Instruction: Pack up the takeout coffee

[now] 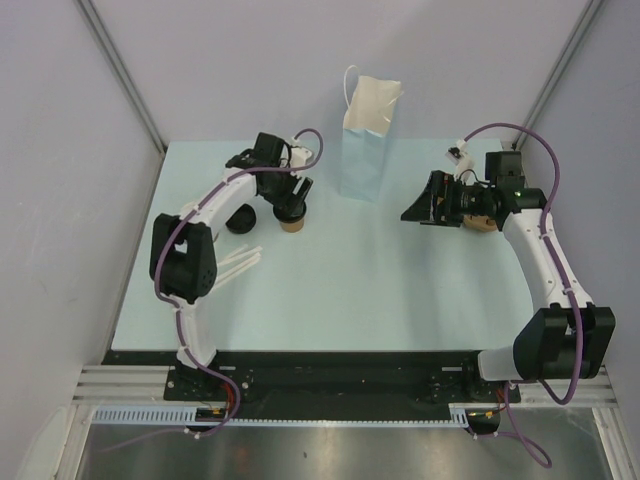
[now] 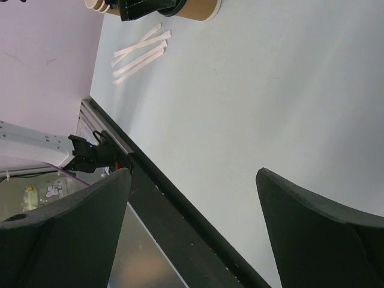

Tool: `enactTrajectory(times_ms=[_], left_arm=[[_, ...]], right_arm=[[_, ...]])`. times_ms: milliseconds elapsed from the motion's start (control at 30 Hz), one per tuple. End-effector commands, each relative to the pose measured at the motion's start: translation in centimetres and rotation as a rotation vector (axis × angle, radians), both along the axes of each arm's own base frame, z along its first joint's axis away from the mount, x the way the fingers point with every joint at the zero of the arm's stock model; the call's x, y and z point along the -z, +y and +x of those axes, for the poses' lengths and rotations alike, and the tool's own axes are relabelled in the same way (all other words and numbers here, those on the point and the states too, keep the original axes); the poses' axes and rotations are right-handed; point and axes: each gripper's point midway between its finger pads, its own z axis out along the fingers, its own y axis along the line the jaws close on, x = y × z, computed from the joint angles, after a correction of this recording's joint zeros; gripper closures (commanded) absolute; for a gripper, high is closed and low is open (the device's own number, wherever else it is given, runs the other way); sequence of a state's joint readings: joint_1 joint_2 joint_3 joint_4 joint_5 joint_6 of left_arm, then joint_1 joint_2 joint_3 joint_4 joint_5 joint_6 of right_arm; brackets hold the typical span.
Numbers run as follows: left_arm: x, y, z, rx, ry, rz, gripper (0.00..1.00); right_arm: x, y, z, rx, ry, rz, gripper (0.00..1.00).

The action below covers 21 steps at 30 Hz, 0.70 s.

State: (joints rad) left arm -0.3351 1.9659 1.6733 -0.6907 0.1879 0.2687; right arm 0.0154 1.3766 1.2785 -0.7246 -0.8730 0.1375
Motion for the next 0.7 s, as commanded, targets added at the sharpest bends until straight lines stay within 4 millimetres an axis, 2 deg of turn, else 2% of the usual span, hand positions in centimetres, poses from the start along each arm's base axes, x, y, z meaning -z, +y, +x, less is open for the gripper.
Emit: enactTrajectory(times_ms=[0, 33, 133, 200, 233, 400, 500, 600, 633, 667], left_arm=[[-1.7, -0.1, 1.7, 0.013, -0.062, -0.034, 0.35], [-1.6, -0.1, 1.7, 0.011, -0.059, -0.033, 0.28], [-1.8, 0.0, 1.7, 0.005, -0.063, -0.033, 0.14], [-2.1, 0.0, 1.8, 0.005, -0.069, -0.033, 0.08], [-2.3, -0.1, 1.8, 0.003, -0.073, -0.036, 0.01], [-4.2, -0.2, 2.0, 0.006, -0.084, -0.046, 0.00], [-6.3, -0.2, 2.4, 0.005, -0.120, -0.055, 0.00], [-9.3, -0.2, 2.4, 0.007, -0.158, -0.067, 0.01], [-11.1, -0.3, 2.5, 0.011, -0.187, -0.086, 0.00], [-11.8, -0.4, 1.8, 0.016, -0.179, -0.097, 0.01]], right_arm=[[-0.3, 0.0, 0.4, -0.009, -0.023, 0.008, 0.09], [-0.3, 0.0, 0.4, -0.010, -0.027, 0.008, 0.09], [-0.3, 0.0, 0.5, -0.009, -0.025, 0.011, 0.09], [-0.3, 0.0, 0.5, -0.010, -0.025, 0.011, 0.09], [-0.3, 0.1, 0.4, -0.011, -0.022, 0.013, 0.09], [-0.3, 0.1, 0.5, -0.013, -0.026, 0.013, 0.09], [-0.5, 0.0, 0.5, -0.011, -0.036, 0.012, 0.08], [-0.9, -0.1, 0.5, -0.010, -0.054, 0.011, 0.08], [-0.9, -0.1, 0.4, -0.014, -0.067, 0.003, 0.08], [-1.1, -1.2, 0.8, 0.012, -0.072, -0.004, 0.08]])
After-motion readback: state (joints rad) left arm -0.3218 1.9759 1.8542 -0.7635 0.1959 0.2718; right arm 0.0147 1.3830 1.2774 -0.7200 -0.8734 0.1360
